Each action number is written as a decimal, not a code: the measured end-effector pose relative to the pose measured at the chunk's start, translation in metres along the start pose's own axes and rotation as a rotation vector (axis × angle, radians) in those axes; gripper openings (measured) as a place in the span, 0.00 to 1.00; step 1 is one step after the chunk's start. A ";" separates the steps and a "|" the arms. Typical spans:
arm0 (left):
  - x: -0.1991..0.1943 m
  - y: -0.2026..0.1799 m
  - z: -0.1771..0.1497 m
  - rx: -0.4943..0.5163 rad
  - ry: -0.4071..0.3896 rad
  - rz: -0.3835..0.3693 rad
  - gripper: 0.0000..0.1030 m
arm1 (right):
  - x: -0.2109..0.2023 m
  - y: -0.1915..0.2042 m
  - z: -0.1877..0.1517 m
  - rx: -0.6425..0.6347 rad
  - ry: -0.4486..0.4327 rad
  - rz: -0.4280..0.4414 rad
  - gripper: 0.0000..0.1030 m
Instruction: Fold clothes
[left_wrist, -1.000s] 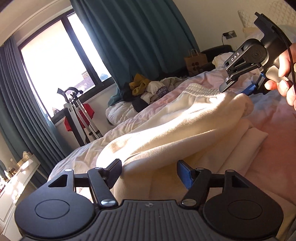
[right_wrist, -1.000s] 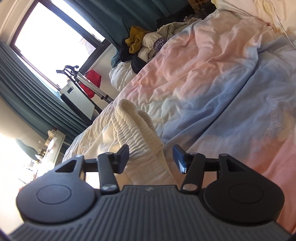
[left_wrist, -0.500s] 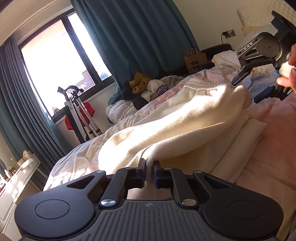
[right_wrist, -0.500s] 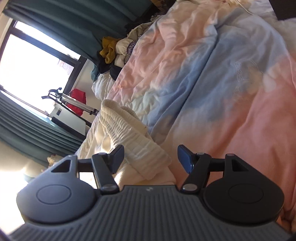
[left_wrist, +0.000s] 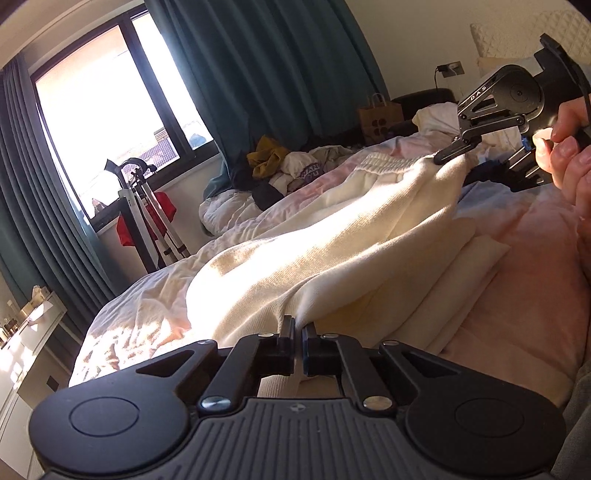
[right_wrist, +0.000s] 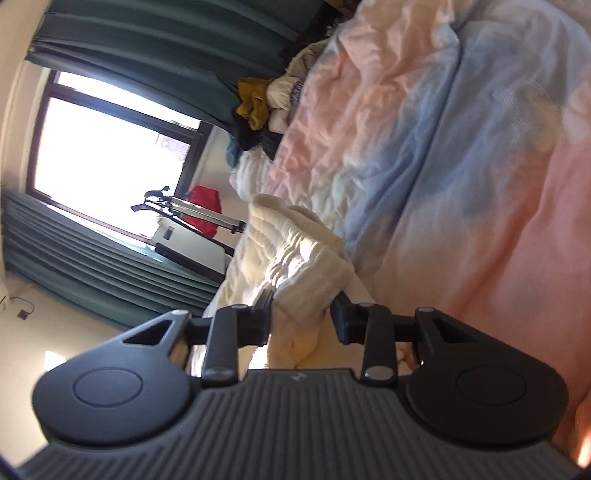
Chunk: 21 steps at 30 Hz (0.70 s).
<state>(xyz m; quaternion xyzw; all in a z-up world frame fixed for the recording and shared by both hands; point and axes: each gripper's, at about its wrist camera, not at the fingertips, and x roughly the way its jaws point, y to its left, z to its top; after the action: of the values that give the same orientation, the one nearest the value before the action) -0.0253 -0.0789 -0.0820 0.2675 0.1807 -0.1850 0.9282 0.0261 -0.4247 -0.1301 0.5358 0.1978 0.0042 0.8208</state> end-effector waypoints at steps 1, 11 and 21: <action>-0.002 0.001 0.001 -0.008 -0.002 -0.006 0.03 | -0.002 0.003 0.001 -0.008 -0.014 0.010 0.30; -0.023 0.021 -0.003 -0.137 0.062 -0.103 0.03 | -0.019 -0.021 -0.016 0.066 0.000 -0.234 0.28; -0.044 0.043 -0.004 -0.259 0.013 -0.177 0.23 | -0.018 -0.023 -0.016 0.062 0.043 -0.207 0.48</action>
<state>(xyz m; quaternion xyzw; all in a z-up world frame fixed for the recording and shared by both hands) -0.0452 -0.0320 -0.0481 0.1297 0.2320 -0.2395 0.9338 0.0000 -0.4246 -0.1502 0.5375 0.2697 -0.0754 0.7954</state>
